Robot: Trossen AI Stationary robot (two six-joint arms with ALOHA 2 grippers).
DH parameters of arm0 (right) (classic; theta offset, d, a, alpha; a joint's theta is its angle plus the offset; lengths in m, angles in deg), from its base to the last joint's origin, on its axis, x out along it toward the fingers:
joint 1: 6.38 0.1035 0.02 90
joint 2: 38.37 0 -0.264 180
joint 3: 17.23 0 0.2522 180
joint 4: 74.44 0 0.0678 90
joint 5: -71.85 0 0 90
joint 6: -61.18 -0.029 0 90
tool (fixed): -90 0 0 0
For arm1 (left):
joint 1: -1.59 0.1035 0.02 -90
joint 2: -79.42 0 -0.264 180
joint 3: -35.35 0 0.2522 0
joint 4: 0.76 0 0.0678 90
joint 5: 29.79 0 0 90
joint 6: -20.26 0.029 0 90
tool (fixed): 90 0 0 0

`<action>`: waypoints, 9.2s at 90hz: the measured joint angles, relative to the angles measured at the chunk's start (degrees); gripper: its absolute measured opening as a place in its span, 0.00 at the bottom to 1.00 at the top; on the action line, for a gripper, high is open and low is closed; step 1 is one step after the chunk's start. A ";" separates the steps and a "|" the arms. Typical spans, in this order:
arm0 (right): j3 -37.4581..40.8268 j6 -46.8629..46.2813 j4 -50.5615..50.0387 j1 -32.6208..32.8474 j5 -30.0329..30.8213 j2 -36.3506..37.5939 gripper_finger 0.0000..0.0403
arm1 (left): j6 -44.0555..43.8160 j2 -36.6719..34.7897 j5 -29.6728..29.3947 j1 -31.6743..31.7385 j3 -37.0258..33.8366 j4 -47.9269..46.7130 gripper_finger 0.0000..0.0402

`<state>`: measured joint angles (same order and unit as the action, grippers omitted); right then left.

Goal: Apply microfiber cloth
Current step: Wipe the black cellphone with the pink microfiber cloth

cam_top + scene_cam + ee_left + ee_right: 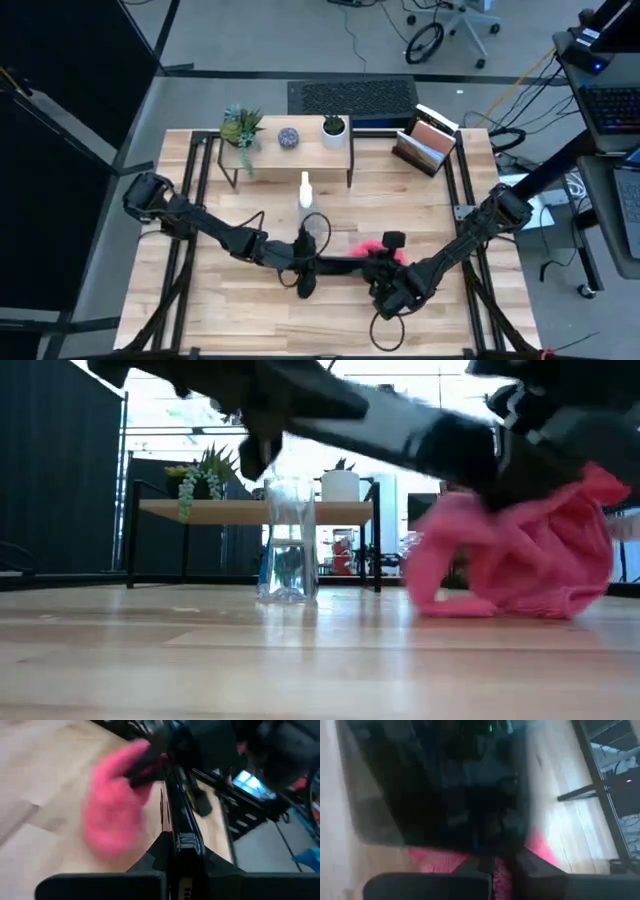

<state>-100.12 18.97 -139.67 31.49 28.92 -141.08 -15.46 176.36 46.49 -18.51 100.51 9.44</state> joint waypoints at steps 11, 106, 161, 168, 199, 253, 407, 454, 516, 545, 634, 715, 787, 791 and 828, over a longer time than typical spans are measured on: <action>-4.87 5.11 -2.28 0.64 -2.09 -0.02 0.00 | 0.04 -0.14 -0.72 0.06 -0.17 -0.49 0.01; -14.83 35.84 19.52 -1.95 6.82 0.30 0.00 | 0.11 0.13 -3.77 0.60 -0.20 -2.42 0.01; -14.88 19.46 -2.51 -3.08 1.71 -5.48 0.00 | 3.27 0.32 -4.59 -1.06 -0.44 2.46 0.01; -14.87 13.83 -7.94 -2.00 1.72 -5.51 0.00 | 3.29 0.28 -4.60 -1.06 -0.41 2.74 0.01; -14.66 -8.33 -29.29 3.75 0.56 -5.62 0.00 | 3.67 0.03 -0.54 -1.36 -0.06 3.52 0.01; -22.40 12.61 -9.43 7.15 5.57 -5.31 0.00 | 1.55 0.04 -9.57 -0.65 -0.17 1.55 0.03; -22.55 -7.78 -21.93 7.47 16.99 -6.21 0.00 | 3.26 0.07 -10.42 -2.00 -0.19 2.70 0.02; -18.45 14.76 -1.08 -1.88 14.64 -6.49 0.00 | 7.78 0.26 -7.79 -3.66 -0.39 4.02 0.02; -18.11 -21.32 -38.17 12.09 -1.53 -6.69 0.00 | 8.08 0.04 -7.58 -3.50 -0.17 5.37 0.02; -18.11 -19.13 -18.93 14.05 5.37 -6.67 0.00 | 7.58 0.04 -9.75 -3.30 -0.17 5.33 0.02; -18.23 13.12 10.49 0.34 15.39 -8.91 0.00 | 8.04 0.09 -13.76 -3.66 -0.30 9.33 0.02; -17.96 -23.80 -38.66 10.02 -3.66 -8.82 0.00 | 17.22 0.10 -10.96 -4.02 -0.22 -0.61 0.02; -17.93 -25.69 -26.50 13.14 -0.76 -8.74 0.00 | 30.56 3.76 -4.38 -4.82 -0.24 -8.40 0.02; -17.93 -25.69 -24.23 13.64 -0.89 -8.74 0.00 | 26.69 3.85 -5.50 -4.18 -0.24 -7.79 0.02; -17.96 -21.71 -9.92 7.74 10.91 -11.24 0.00 | 13.61 3.80 -4.58 -2.12 0.70 0.86 0.02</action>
<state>-118.08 -2.74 -149.59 39.24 39.83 -152.32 -1.85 180.16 41.90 -20.63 101.21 10.30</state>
